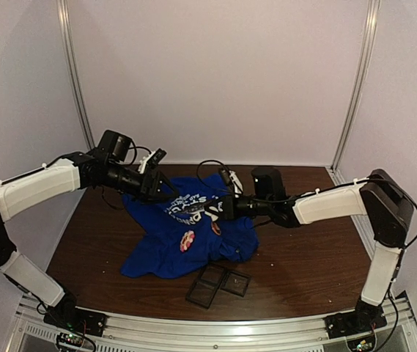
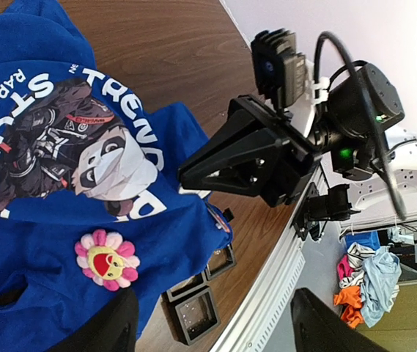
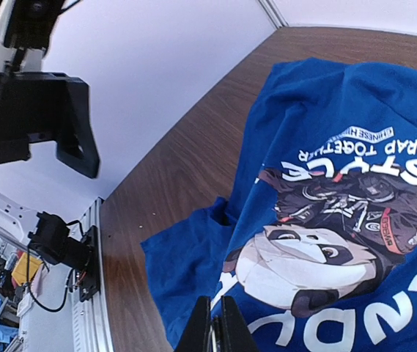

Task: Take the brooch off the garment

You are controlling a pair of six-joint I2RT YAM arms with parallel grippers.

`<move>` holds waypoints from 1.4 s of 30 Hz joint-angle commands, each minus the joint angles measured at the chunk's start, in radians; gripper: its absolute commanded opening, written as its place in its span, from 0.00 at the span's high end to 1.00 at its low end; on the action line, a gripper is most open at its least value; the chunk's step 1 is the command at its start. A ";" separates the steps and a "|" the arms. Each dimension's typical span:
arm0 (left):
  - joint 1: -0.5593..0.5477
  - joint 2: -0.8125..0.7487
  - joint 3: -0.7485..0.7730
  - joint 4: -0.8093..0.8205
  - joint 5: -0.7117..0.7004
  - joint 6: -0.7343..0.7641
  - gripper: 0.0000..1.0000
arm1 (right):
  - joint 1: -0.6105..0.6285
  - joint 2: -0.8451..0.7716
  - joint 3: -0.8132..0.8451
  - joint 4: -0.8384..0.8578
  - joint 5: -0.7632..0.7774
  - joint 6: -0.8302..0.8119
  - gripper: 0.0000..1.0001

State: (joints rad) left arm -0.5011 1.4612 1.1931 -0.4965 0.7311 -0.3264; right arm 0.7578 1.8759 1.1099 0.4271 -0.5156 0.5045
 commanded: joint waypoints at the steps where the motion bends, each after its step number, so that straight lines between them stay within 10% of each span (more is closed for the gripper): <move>1: -0.025 0.025 0.007 0.065 0.044 -0.020 0.31 | -0.014 -0.067 -0.012 0.070 -0.133 0.017 1.00; 42: -0.165 0.183 0.002 0.242 0.145 -0.049 0.75 | -0.021 -0.068 -0.007 0.213 -0.356 0.171 1.00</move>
State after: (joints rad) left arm -0.6548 1.6329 1.1931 -0.2840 0.8532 -0.3820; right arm 0.7406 1.8191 1.1019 0.5987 -0.8467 0.6617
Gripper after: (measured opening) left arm 0.250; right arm 0.051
